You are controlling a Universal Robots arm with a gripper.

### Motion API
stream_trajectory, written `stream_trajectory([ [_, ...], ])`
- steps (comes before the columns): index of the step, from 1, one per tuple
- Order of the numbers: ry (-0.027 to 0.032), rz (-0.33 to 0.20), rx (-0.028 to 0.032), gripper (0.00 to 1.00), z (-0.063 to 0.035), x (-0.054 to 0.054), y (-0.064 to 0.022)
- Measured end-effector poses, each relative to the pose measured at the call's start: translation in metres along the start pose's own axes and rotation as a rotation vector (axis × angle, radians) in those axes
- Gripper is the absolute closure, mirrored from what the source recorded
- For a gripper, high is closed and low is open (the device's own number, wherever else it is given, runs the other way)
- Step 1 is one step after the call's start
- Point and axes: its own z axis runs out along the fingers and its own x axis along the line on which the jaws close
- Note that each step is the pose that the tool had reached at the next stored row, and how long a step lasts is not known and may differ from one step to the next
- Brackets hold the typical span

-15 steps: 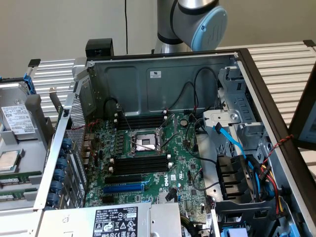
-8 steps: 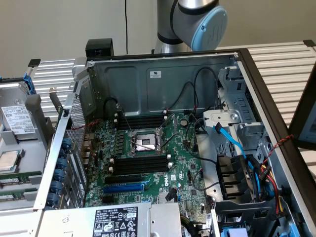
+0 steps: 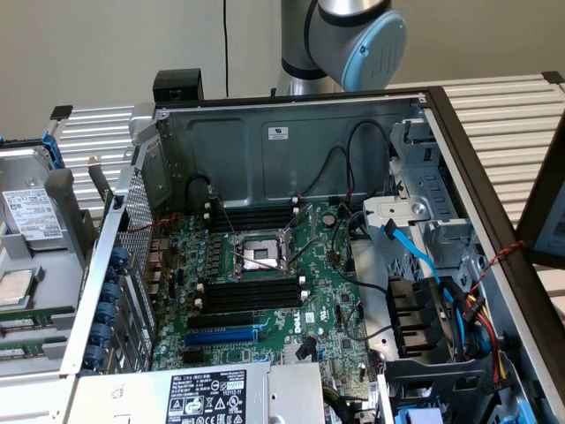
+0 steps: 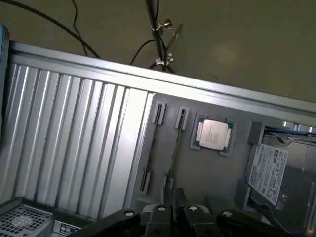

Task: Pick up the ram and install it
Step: 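Pick up the ram and move it above insertion slot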

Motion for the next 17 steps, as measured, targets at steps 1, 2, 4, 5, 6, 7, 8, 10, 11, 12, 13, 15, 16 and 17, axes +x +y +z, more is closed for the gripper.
stream_trajectory([
  [1,-0.0001,0.016,-0.0015,0.82,0.0006,0.000,0.0000],
  [2,-0.0003,0.034,-0.0027,0.82,0.0023,0.000,0.0000],
  [4,-0.0005,0.066,-0.0044,0.82,0.0059,0.000,0.0000],
  [5,-0.0007,0.079,-0.0047,0.82,0.0076,-0.001,-0.0001],
  [6,-0.0007,0.091,-0.0050,0.82,0.0092,-0.001,-0.0001],
  [7,-0.0007,0.102,-0.0051,0.82,0.0108,-0.001,-0.0001],
  [8,-0.0006,0.111,-0.0051,0.82,0.0123,-0.001,-0.0001],
  [10,-0.0005,0.121,-0.0046,0.82,0.0155,-0.001,-0.0002],
  [11,-0.0004,0.123,-0.0042,0.82,0.0174,-0.001,-0.0003],
  [12,-0.0003,0.123,-0.0039,0.82,0.0191,-0.001,-0.0003],
  [13,-0.0003,0.124,-0.0037,0.82,0.0210,-0.001,-0.0004],
  [15,-0.0003,0.125,-0.0033,0.82,0.0247,-0.002,-0.0005],
  [16,-0.0002,0.125,-0.0032,0.82,0.0264,-0.002,-0.0005],
  [17,-0.0002,0.125,-0.0031,0.82,0.0282,-0.002,-0.0006],
])
